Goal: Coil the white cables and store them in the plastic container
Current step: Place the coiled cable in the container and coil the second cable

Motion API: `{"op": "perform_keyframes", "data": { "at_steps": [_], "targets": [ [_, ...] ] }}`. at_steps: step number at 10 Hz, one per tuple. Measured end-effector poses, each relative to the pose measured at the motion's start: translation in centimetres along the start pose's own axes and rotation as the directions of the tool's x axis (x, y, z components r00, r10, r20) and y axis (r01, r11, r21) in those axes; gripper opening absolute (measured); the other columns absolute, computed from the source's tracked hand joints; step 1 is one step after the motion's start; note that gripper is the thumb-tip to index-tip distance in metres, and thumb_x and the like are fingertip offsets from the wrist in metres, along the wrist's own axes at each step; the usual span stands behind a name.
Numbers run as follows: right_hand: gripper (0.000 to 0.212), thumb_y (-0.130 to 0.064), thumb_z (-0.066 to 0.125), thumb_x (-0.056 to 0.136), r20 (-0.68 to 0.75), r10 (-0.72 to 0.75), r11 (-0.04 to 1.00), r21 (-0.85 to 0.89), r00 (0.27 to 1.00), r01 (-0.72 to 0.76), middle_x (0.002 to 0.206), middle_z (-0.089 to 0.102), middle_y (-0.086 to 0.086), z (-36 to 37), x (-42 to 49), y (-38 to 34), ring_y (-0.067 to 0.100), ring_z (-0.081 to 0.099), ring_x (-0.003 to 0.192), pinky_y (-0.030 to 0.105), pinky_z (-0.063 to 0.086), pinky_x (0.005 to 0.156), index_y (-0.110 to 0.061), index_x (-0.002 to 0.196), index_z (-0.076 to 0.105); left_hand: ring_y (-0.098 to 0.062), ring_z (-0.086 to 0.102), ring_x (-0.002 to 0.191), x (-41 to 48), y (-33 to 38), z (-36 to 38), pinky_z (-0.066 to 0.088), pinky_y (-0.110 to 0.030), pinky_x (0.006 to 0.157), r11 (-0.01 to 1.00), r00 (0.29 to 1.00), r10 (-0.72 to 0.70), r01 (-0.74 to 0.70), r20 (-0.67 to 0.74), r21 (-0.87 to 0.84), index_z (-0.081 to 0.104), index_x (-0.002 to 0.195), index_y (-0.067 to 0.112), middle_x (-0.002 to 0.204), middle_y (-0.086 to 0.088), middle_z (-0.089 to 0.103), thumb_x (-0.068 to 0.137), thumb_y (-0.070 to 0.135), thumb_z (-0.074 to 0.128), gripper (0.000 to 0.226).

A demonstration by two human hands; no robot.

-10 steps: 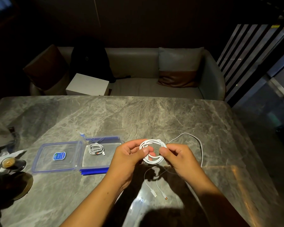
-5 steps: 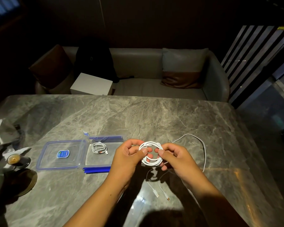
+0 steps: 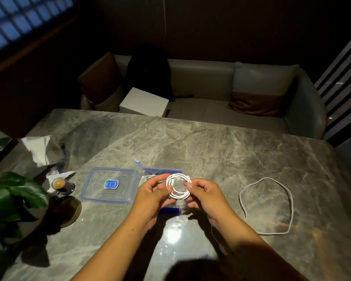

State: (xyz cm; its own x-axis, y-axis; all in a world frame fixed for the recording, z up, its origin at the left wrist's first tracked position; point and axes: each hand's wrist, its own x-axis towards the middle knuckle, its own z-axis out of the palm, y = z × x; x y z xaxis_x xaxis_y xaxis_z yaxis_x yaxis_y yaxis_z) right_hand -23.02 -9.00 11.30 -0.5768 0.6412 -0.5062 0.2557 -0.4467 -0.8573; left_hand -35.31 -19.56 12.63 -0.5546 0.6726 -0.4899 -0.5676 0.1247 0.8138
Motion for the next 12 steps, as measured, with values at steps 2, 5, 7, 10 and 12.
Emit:
{"op": "perform_keyframes", "data": {
  "at_steps": [2, 5, 7, 10, 12],
  "targets": [
    [0.014, -0.012, 0.059, 0.095, -0.152, 0.065, 0.992, -0.095, 0.986, -0.080, 0.081, 0.073, 0.014, 5.3, 5.1, 1.6, 0.018, 0.068, 0.066, 0.022, 0.056, 0.057, -0.003, 0.099, 0.068, -0.025, 0.073, 0.078, 4.9, -0.2, -4.5, 0.060, -0.034, 0.067, 0.984, 0.980, 0.008, 0.028, -0.201, 0.175, 0.064, 0.102, 0.004, 0.091, -0.018, 0.075, 0.086, -0.004, 0.067, 0.018],
    [0.024, -0.011, 0.048, 0.100, -0.186, 0.257, 0.955, -0.102, 0.948, -0.279, 0.064, 0.065, 0.009, 8.8, 9.6, 3.6, 0.010, 0.062, 0.042, 0.027, 0.048, 0.051, -0.009, 0.078, 0.057, -0.020, 0.069, 0.067, 10.7, -1.7, -7.2, 0.058, -0.028, 0.054, 0.903, 0.948, 0.086, 0.055, -0.306, 0.427, 0.070, 0.090, 0.010, 0.082, -0.015, 0.072, 0.087, -0.004, 0.064, 0.016],
    [0.030, -0.020, 0.061, 0.085, -0.355, 0.166, 0.911, -0.302, 0.920, -0.281, 0.062, 0.058, 0.007, 8.0, 13.3, 7.4, 0.025, 0.057, 0.064, 0.040, 0.050, 0.066, -0.016, 0.055, 0.055, -0.028, 0.069, 0.070, 12.8, -4.1, -7.5, 0.060, -0.040, 0.073, 0.797, 0.940, 0.093, 0.128, -0.329, 0.591, 0.068, 0.081, 0.016, 0.076, -0.007, 0.072, 0.079, 0.002, 0.069, 0.015],
    [0.018, -0.018, 0.047, 0.098, -0.330, 0.194, 0.818, -0.466, 0.924, -0.338, 0.094, 0.062, 0.006, 8.0, 13.6, 6.0, 0.025, 0.064, 0.086, 0.018, 0.035, 0.050, -0.015, 0.087, 0.061, -0.014, 0.055, 0.061, 14.6, -5.3, -7.7, 0.040, -0.013, 0.054, 0.731, 0.958, 0.113, 0.100, -0.264, 0.675, 0.057, 0.069, 0.016, 0.065, 0.000, 0.059, 0.078, 0.002, 0.070, 0.020],
    [0.024, -0.035, 0.064, 0.087, -0.404, -0.063, 0.722, -0.649, 0.913, -0.238, 0.097, 0.068, 0.006, 7.8, 13.0, 7.5, 0.027, 0.063, 0.096, 0.024, 0.033, 0.070, -0.013, 0.096, 0.060, -0.028, 0.055, 0.073, 15.3, -6.2, -7.8, 0.040, -0.031, 0.065, 0.651, 0.966, 0.069, 0.147, -0.251, 0.745, 0.049, 0.075, 0.013, 0.070, -0.003, 0.053, 0.078, 0.010, 0.073, 0.024]
  ]
}}
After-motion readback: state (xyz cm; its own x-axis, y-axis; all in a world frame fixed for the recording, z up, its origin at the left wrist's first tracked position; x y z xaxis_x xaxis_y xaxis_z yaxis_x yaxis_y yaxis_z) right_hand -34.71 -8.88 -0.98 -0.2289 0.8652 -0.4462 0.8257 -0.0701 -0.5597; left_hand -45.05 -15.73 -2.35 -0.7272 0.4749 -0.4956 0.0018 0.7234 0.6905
